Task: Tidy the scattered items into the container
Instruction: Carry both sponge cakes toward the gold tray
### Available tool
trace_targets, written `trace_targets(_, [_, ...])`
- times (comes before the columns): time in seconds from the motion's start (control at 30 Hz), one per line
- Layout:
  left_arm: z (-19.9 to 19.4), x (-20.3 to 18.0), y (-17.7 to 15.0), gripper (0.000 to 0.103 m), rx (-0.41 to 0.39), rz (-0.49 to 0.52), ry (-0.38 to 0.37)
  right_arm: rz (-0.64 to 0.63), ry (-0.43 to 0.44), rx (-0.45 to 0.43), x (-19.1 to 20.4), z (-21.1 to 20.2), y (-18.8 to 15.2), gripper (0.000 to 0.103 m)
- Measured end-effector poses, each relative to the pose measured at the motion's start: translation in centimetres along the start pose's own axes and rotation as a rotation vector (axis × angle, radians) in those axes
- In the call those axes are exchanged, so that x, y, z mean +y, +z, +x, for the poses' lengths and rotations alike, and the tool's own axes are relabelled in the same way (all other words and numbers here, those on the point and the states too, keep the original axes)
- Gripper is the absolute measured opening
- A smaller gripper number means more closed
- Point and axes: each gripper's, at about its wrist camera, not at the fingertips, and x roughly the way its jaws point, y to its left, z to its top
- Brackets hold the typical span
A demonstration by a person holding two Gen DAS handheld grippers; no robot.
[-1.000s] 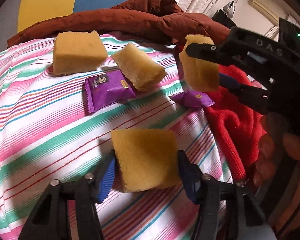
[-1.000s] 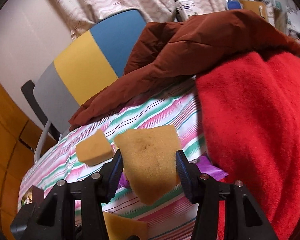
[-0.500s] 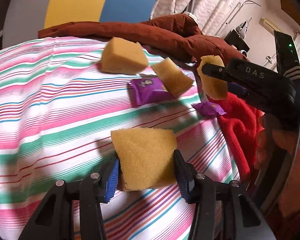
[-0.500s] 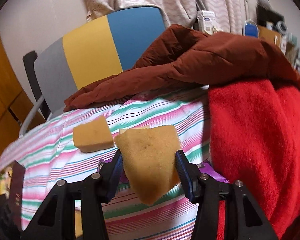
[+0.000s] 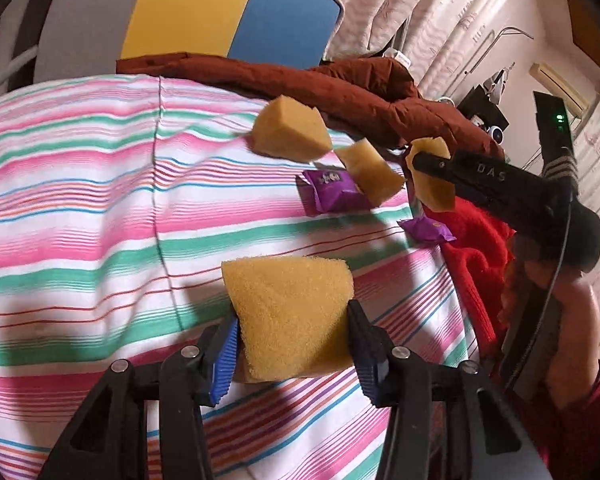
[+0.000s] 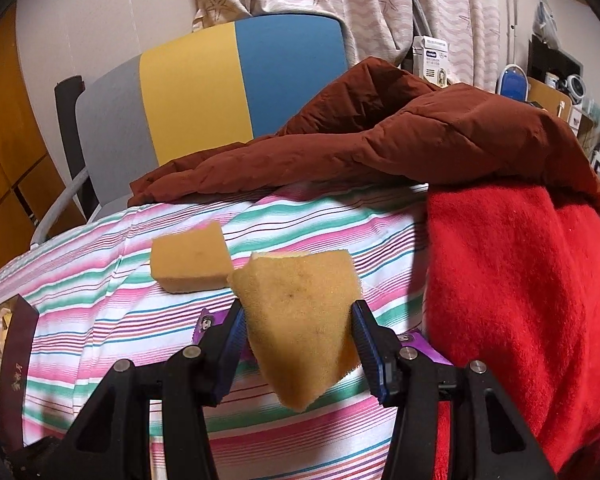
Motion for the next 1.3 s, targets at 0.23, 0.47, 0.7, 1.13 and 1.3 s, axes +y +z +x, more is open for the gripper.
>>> trace_targets(0.23, [-1.5, 0.8, -0.3, 0.05, -0.022, -0.006, 0.017, -0.036, -0.008, 0.0, 0.8, 0.0, -0.1, 0.053])
trace_targets(0.47, [-3.4, 2.1, -1.3, 0.05, -0.044, 0.015, 0.059, -0.073, -0.013, 0.003, 1.6, 0.0, -0.2, 0.053])
trace_targets(0.7, [-5.4, 3.3, -2.0, 0.05, -0.068, -0.009, 0.057, -0.134, -0.019, -0.006, 2.8, -0.1, -0.4, 0.053])
trace_targets(1.13, [-12.6, 5.5, -1.9, 0.05, -0.239, 0.026, 0.149, -0.323, -0.055, -0.087, 6.4, -1.3, -1.0, 0.053])
trace_targets(1.3, [-15.6, 7.9, -2.4, 0.05, -0.272, -0.014, 0.172, -0.43, -0.004, -0.133, 9.7, -2.8, -1.7, 0.053])
